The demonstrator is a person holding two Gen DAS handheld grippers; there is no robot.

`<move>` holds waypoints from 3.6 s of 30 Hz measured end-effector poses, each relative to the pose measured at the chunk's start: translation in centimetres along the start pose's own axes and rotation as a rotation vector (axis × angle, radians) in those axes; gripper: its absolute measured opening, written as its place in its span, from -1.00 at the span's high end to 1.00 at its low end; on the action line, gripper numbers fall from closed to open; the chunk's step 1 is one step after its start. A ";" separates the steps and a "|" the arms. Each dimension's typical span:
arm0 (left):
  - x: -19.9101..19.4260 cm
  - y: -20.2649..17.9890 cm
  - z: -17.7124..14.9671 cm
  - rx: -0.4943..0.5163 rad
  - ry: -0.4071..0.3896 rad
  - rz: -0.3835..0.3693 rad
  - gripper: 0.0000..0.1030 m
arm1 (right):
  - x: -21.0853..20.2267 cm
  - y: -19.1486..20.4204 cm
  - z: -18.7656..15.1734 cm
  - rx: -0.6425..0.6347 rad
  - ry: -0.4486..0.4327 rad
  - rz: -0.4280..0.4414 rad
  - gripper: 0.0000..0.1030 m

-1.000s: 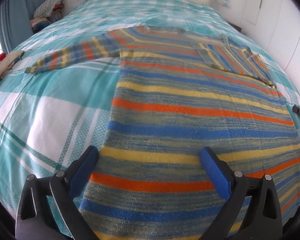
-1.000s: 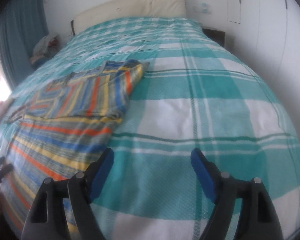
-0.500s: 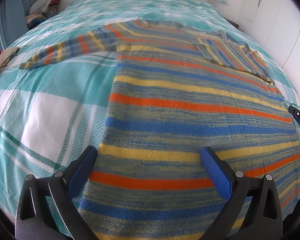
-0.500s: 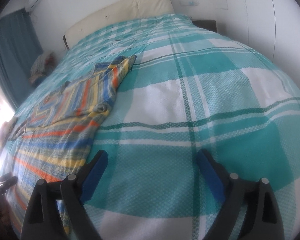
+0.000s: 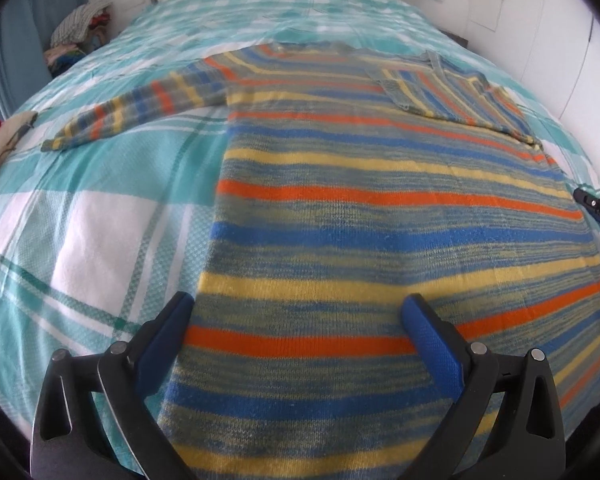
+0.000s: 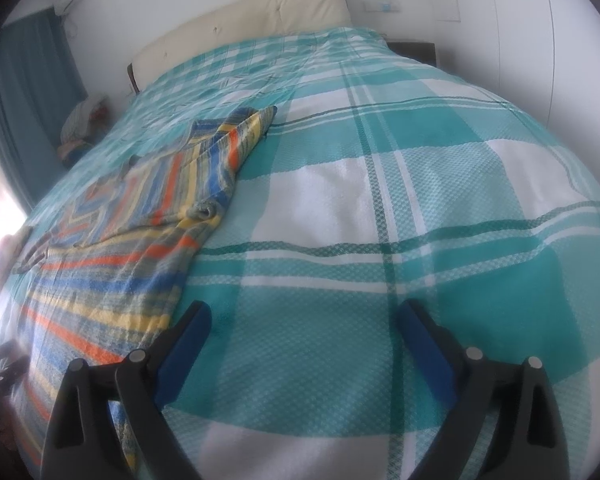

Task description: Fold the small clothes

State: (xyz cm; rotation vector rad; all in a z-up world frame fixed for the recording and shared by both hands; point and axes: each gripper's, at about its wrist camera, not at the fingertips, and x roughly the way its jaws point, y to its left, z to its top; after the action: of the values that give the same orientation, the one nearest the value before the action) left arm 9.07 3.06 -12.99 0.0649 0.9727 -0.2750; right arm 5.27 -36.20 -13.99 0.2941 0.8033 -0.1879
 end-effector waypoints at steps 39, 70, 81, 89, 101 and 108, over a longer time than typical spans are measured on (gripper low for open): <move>-2.8 11.6 24.5 -0.184 -0.168 -0.117 0.89 | 0.4 0.5 0.0 -0.019 0.009 -0.001 -0.94; 1.2 6.8 12.6 0.132 0.009 -0.014 -0.72 | 0.6 0.7 0.0 -0.037 0.018 -0.012 -0.98; 3.9 11.7 9.2 -0.097 -0.047 -0.025 -0.76 | 0.7 0.9 0.0 -0.051 0.020 -0.031 -0.98; 4.6 14.1 9.9 -0.212 -0.053 -0.028 -0.87 | 0.9 1.3 -0.1 -0.070 0.027 -0.059 -0.99; 6.3 12.0 9.1 -0.083 -0.009 0.066 -0.99 | 0.8 1.2 -0.2 -0.065 0.019 -0.051 -0.99; 5.2 11.7 9.6 -0.071 -0.054 0.105 -0.96 | 0.6 1.4 -0.1 -0.073 0.025 -0.071 -0.99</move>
State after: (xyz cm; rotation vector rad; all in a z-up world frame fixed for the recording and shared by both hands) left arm 22.67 11.60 -12.66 0.0431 0.9210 -0.1445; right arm 6.00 -34.89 -14.18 0.1994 0.8437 -0.2219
